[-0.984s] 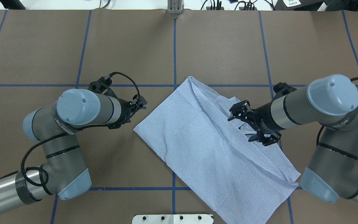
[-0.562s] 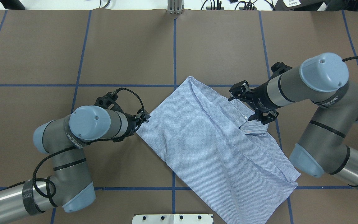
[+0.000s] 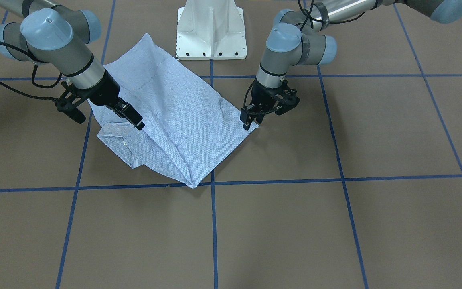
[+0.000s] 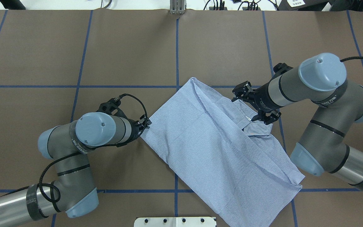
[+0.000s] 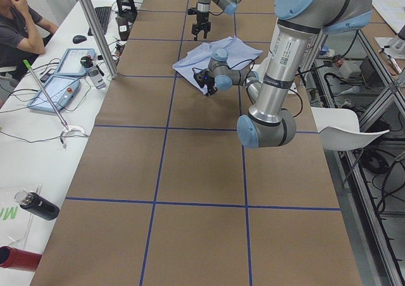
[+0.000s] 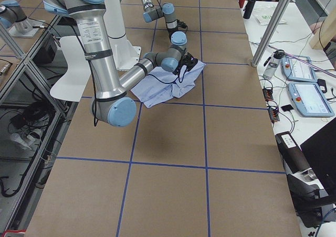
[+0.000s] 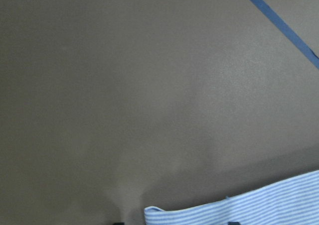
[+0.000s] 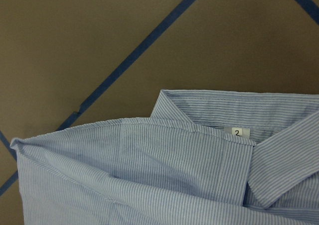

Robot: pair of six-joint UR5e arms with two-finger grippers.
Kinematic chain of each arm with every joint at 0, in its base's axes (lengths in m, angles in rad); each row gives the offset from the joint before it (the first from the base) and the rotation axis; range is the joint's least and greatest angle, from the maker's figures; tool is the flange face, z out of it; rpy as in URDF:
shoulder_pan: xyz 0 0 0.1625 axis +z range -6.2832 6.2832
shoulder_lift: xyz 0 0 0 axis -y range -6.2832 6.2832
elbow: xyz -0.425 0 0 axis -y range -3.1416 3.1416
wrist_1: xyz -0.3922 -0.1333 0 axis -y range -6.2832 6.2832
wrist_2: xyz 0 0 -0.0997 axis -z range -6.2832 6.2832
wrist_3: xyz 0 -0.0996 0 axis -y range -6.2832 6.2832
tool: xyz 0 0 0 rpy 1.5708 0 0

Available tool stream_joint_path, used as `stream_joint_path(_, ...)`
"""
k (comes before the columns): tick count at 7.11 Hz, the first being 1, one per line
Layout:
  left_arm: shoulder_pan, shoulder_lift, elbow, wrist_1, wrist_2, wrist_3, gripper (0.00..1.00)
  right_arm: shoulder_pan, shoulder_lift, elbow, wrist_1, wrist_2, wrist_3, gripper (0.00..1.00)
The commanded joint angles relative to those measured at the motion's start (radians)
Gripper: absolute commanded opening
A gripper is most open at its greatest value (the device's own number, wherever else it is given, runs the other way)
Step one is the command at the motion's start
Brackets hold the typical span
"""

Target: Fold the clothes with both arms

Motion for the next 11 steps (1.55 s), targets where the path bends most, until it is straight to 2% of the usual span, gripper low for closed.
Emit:
stream_joint_path(1,0.0,0.0,0.001,0.0,0.008,0.002,0.0,0.0,0.002,-0.003,-0.001,0.0,0.002,1.0)
stream_joint_path(2,-0.006,-0.002,-0.004,0.001,0.04,0.016,0.0,0.0,0.013,-0.012,-0.002,0.0,0.004,1.0)
stream_joint_path(4,-0.108,-0.014,0.014,-0.01,0.046,0.193,0.0,0.0,0.016,-0.013,-0.002,0.002,0.005,1.0)
stream_joint_path(5,-0.183,-0.064,0.086,-0.017,0.046,0.235,0.0,0.0,0.016,-0.013,-0.002,0.005,0.004,1.0)
stream_joint_path(6,-0.237,-0.154,0.216,-0.042,0.045,0.261,0.0,-0.008,0.016,-0.015,0.0,-0.001,0.001,1.0)
stream_joint_path(8,-0.326,-0.322,0.574,-0.291,0.043,0.324,0.0,-0.014,0.02,-0.013,0.003,-0.009,-0.002,1.0)
stream_joint_path(9,-0.355,-0.382,0.682,-0.353,0.04,0.342,0.0,-0.023,0.042,-0.013,0.002,-0.011,-0.001,1.0)
stream_joint_path(10,-0.368,-0.417,0.732,-0.367,0.034,0.387,0.59,-0.054,0.059,-0.013,0.002,-0.059,-0.001,1.0)
stream_joint_path(11,-0.371,-0.416,0.726,-0.366,0.014,0.419,0.79,-0.112,0.083,-0.013,-0.001,-0.174,-0.001,1.0)
